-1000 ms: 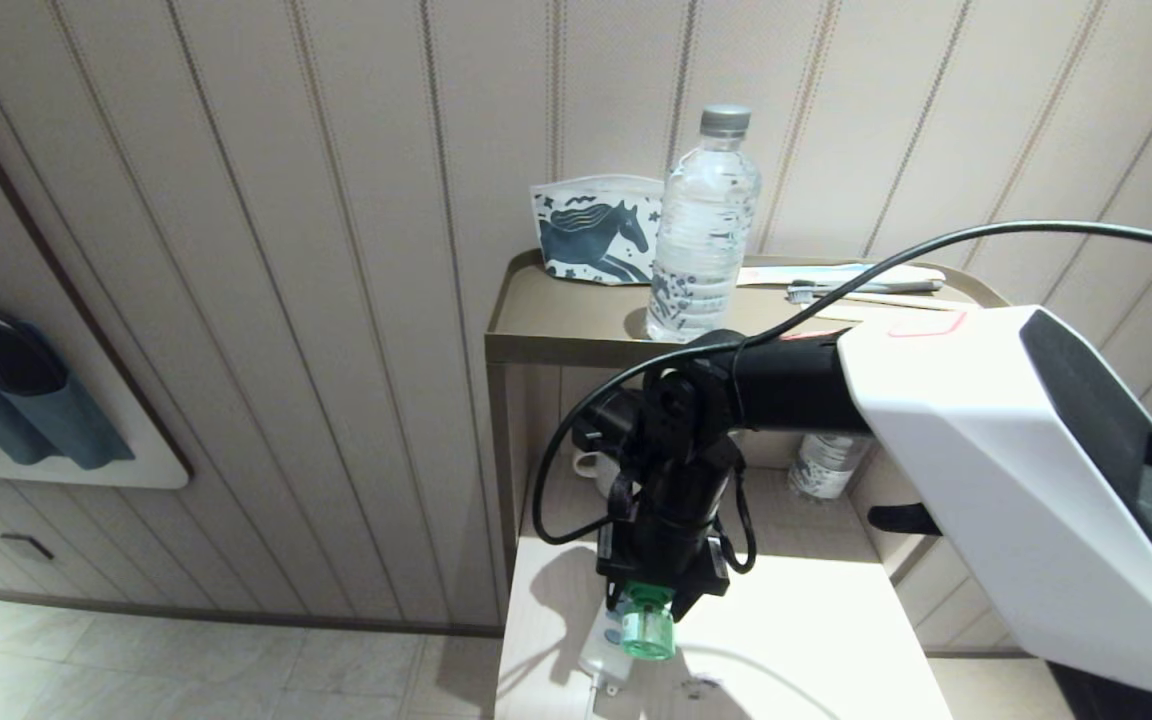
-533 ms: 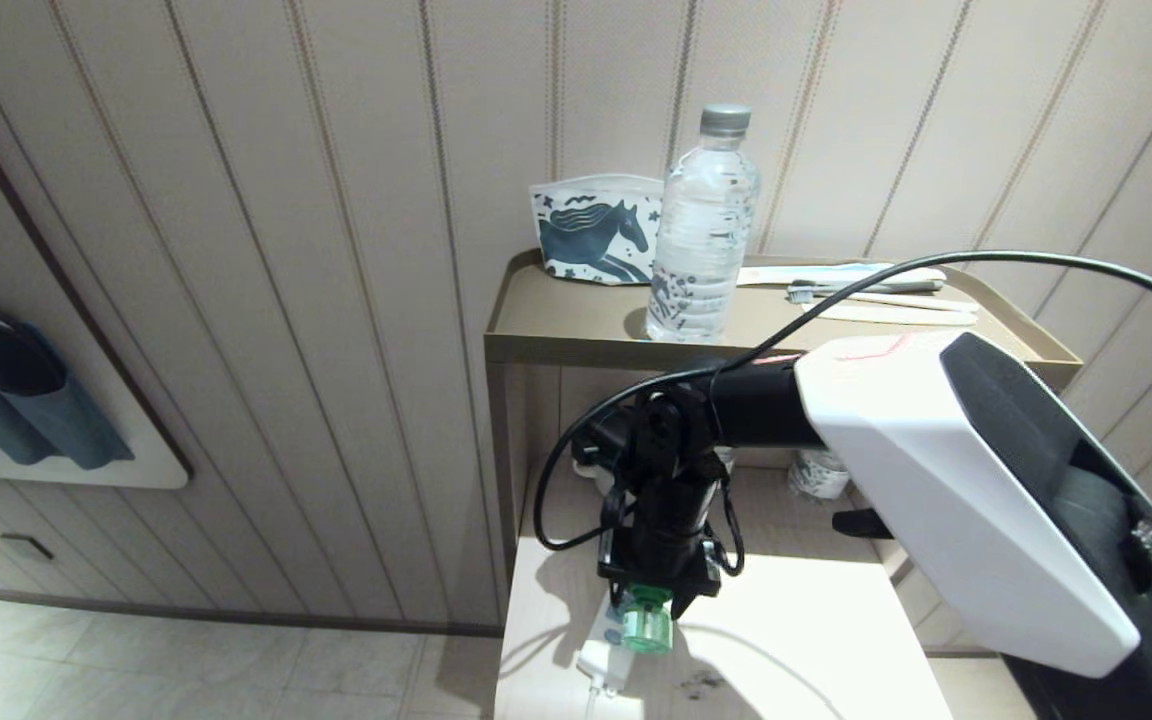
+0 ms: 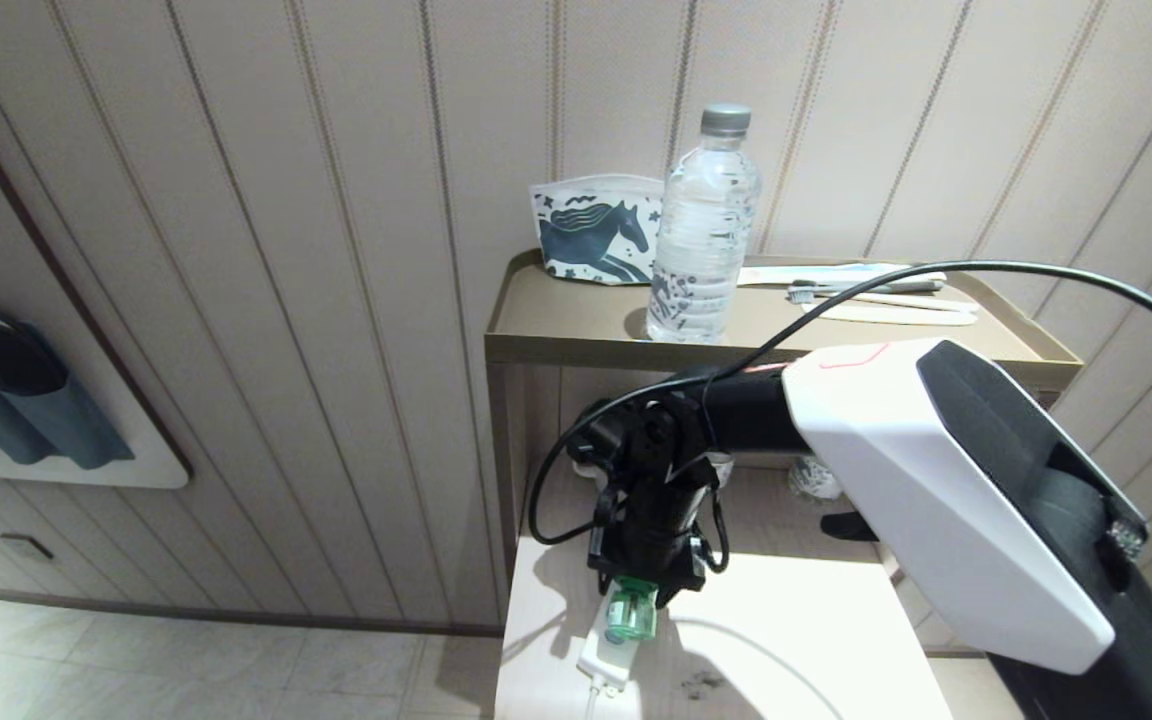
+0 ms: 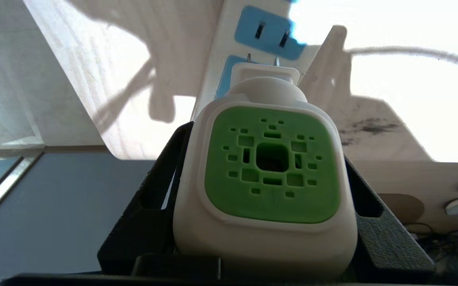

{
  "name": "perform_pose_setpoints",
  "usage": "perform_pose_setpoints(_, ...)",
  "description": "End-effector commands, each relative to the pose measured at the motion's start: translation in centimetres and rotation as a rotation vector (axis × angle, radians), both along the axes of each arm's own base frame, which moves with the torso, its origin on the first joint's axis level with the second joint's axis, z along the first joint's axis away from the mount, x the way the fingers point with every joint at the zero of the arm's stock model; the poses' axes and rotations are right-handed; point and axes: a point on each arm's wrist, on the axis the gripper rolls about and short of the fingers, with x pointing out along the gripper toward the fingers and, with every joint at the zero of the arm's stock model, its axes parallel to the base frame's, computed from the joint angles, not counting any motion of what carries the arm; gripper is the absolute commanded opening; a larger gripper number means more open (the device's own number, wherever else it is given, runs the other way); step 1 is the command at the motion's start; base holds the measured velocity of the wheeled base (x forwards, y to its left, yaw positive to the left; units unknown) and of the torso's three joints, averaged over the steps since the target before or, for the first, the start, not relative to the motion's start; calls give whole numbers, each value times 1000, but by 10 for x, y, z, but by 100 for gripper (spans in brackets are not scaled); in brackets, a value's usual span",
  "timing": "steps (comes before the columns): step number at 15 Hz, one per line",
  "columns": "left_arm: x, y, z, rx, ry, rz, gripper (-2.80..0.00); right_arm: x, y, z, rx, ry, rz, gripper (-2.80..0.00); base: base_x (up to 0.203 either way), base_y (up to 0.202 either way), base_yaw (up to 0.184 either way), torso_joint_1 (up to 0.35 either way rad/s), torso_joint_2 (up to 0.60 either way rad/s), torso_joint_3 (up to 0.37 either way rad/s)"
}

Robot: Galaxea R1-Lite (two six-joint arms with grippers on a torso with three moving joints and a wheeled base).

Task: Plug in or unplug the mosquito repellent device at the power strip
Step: Insert the plug into the socket

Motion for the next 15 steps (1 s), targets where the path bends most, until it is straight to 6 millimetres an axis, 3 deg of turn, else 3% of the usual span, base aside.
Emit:
perform_pose_setpoints(1,0,0,0,0,0,0,-280,1,1,-3,2,3,-16,-280,0,0,0,0,0,0)
perform_pose_setpoints(15,0,0,0,0,0,0,-280,8,-3,-7,12,-8,-45,-280,0,0,0,0,0,0)
